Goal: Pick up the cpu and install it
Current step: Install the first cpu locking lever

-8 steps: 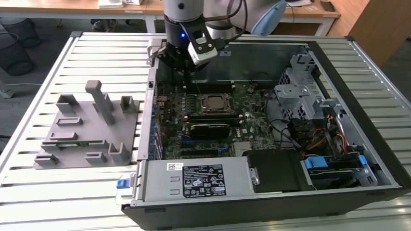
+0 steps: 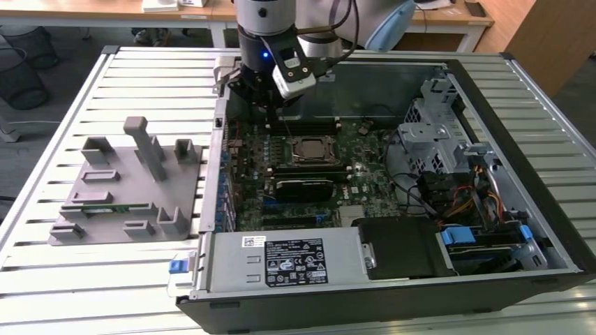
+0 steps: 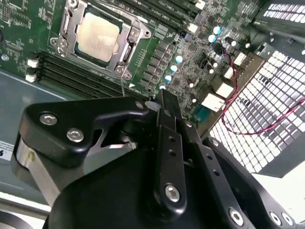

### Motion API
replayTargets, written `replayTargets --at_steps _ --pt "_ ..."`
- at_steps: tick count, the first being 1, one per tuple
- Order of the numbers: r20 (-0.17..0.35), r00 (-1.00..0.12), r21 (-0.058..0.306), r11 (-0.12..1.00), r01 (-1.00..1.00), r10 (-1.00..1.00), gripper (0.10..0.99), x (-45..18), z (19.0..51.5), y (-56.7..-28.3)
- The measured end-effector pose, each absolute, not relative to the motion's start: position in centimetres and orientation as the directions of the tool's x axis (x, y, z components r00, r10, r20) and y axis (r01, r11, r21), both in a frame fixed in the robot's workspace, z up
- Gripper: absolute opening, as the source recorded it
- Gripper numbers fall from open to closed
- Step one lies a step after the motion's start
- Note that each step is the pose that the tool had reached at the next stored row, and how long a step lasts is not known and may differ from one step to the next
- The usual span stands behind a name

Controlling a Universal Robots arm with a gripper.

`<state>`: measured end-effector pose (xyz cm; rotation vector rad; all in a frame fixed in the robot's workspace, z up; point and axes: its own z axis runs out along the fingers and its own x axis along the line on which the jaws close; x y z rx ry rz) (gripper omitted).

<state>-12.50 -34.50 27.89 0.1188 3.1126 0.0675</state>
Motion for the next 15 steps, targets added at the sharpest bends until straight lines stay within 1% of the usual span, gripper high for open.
replayTargets --at_steps 15 --pt "-0.024 -0.997 0.044 0.996 0.076 0.077 0.114 -12.44 27.22 -33.67"
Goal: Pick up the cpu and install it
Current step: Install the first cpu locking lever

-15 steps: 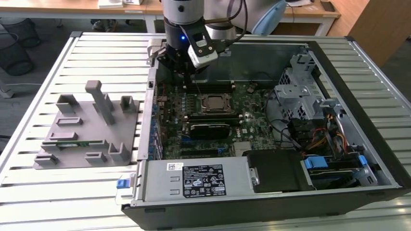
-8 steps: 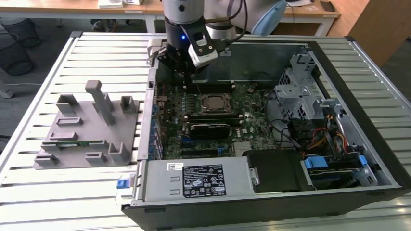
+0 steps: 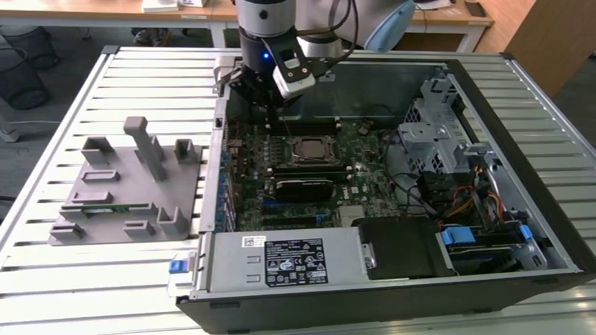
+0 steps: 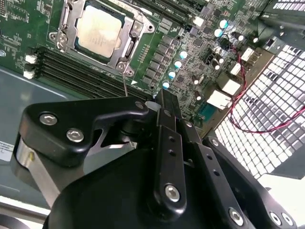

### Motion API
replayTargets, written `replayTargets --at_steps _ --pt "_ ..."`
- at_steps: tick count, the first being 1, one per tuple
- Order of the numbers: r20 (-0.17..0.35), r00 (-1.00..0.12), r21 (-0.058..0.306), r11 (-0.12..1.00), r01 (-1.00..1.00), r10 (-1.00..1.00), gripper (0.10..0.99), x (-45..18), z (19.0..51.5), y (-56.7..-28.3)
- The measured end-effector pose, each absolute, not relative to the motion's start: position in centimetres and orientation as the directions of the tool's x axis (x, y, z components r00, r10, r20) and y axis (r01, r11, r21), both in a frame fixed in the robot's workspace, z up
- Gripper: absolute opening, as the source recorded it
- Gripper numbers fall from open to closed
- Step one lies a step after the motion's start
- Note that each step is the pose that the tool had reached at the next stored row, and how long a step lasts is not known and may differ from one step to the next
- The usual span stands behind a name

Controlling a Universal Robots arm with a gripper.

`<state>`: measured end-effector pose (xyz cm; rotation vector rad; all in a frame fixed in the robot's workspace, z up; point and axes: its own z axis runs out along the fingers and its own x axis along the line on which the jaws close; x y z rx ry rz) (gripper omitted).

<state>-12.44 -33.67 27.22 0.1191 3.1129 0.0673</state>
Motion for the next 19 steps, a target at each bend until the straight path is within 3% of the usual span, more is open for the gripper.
replayTargets --at_steps 19 --pt "-0.024 -0.997 0.044 0.996 0.076 0.077 0.114 -12.44 26.96 -33.27"
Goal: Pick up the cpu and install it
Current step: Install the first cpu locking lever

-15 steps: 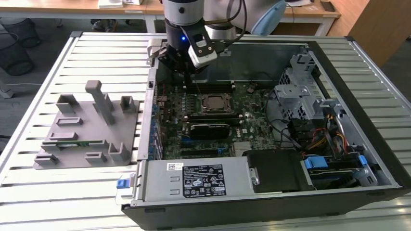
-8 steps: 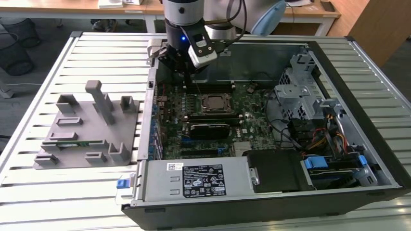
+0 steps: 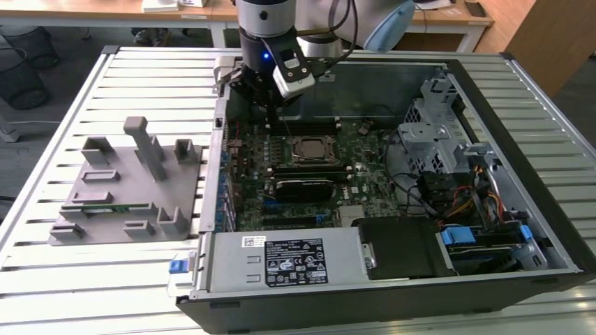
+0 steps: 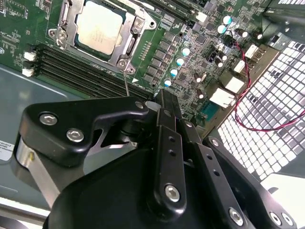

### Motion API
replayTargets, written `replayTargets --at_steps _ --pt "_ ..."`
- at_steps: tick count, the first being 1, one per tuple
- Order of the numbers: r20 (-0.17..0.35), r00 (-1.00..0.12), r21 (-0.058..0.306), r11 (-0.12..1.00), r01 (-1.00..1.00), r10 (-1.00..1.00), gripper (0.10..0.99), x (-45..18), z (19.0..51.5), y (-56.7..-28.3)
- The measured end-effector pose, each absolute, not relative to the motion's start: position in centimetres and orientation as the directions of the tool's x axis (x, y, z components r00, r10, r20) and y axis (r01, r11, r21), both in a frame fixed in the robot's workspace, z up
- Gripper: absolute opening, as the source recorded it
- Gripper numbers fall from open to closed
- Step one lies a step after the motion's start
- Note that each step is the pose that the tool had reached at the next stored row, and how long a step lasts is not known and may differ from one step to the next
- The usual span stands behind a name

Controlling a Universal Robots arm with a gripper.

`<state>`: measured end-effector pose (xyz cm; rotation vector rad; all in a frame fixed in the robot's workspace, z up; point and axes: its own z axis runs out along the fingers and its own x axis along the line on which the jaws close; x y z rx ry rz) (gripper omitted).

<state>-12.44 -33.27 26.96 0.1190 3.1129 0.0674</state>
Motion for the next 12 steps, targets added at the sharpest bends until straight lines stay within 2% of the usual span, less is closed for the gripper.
replayTargets --at_steps 12 --pt "-0.024 -0.997 0.044 0.996 0.076 0.077 0.114 -12.43 26.81 -32.69"
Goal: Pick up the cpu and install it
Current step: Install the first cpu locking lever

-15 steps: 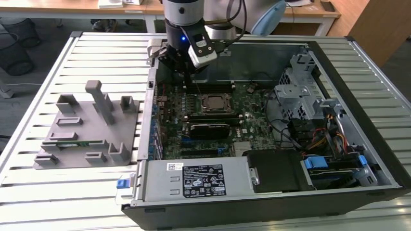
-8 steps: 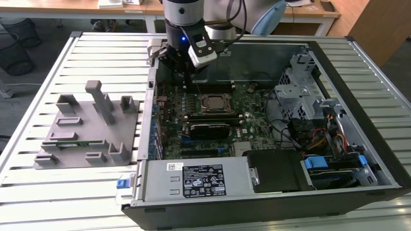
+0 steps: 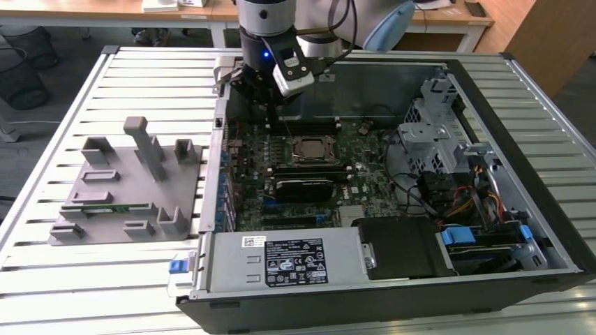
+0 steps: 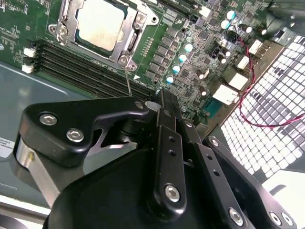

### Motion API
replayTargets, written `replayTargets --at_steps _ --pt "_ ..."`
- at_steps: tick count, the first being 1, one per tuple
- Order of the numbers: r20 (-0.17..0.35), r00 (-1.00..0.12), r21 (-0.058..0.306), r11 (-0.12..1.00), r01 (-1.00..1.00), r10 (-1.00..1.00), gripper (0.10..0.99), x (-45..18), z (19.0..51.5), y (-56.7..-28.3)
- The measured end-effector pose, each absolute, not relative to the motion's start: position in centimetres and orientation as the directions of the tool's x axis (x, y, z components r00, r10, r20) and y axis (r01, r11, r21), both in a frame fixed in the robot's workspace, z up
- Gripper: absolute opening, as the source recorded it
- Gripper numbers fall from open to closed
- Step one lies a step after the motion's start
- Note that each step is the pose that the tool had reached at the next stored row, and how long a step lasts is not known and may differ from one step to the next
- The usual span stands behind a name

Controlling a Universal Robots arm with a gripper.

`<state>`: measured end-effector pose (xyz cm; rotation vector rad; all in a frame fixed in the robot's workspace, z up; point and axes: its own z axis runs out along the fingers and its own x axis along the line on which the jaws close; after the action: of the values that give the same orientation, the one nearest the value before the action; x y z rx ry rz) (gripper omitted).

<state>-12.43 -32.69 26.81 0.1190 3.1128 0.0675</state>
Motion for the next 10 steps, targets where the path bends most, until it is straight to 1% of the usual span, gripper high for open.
replayTargets --at_steps 10 --pt "-0.024 -0.997 0.044 0.996 0.076 0.077 0.114 -12.43 26.41 -32.42"
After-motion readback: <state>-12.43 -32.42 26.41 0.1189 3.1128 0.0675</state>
